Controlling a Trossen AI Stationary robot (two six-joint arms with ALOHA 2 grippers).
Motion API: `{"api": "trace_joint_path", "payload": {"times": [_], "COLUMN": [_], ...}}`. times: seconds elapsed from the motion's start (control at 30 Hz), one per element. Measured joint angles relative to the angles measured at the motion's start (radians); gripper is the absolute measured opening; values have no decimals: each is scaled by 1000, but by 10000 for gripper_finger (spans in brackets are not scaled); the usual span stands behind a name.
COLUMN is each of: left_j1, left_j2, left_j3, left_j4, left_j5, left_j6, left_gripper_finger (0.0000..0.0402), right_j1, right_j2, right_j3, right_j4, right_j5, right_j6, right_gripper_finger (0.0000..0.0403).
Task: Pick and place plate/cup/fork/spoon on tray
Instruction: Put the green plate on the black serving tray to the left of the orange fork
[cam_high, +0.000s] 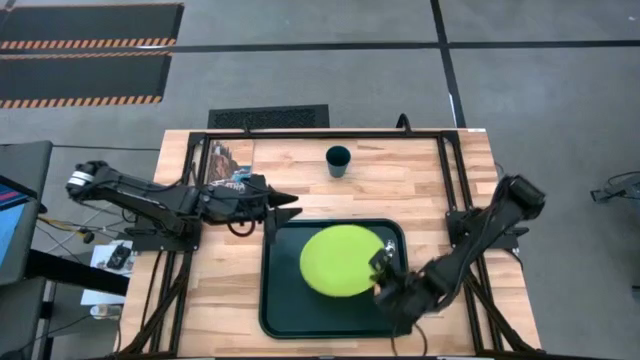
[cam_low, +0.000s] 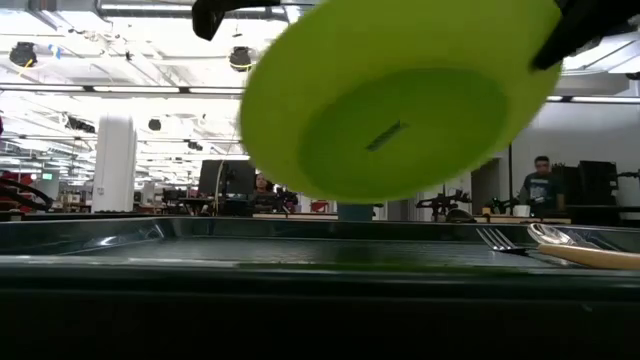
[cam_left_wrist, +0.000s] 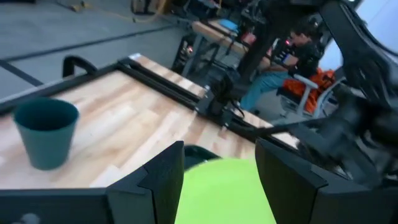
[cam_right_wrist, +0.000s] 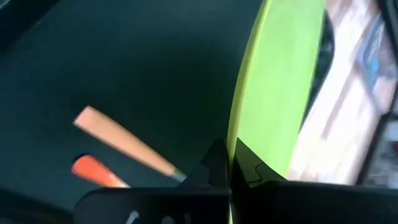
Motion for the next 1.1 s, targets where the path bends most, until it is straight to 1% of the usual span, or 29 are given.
{"api": "trace_joint_path", "payload": {"times": [0.1, 0.17, 0.23, 0.37, 0.6, 0.8, 1.0, 1.1], "left_j1": [0, 0, 0, 2, 2, 2, 3, 3], "left_j2": [-14, -15, -15, -15, -15, -15, -15, -15], "left_j3": [0, 0, 0, 0, 0, 0, 0, 0], "left_j4": [1, 0, -1, -12, -85, -97, -97, -98], "left_j5": [-26, -44, -63, -72, -73, -74, -92, -92], "left_j6": [31, 40, 42, 56, 52, 51, 52, 52], "left_gripper_finger": [184, 184, 184, 184, 184, 184, 184, 184], "right_j1": [10, 11, 11, 6, -19, -43, -54, -54], "right_j2": [91, 132, 152, 161, 161, 162, 162, 162], "right_j3": [86, 138, 168, 177, 177, 162, 162, 162], "right_j4": [-10, -14, -30, -38, -5, 21, 39, 74], "right_j5": [36, 39, 34, -32, -20, -41, -90, -126], "right_j6": [-86, -168, -208, -155, -106, -84, -69, -63], "right_gripper_finger": [1, 1, 1, 1, 2, 4, 4, 7]}}
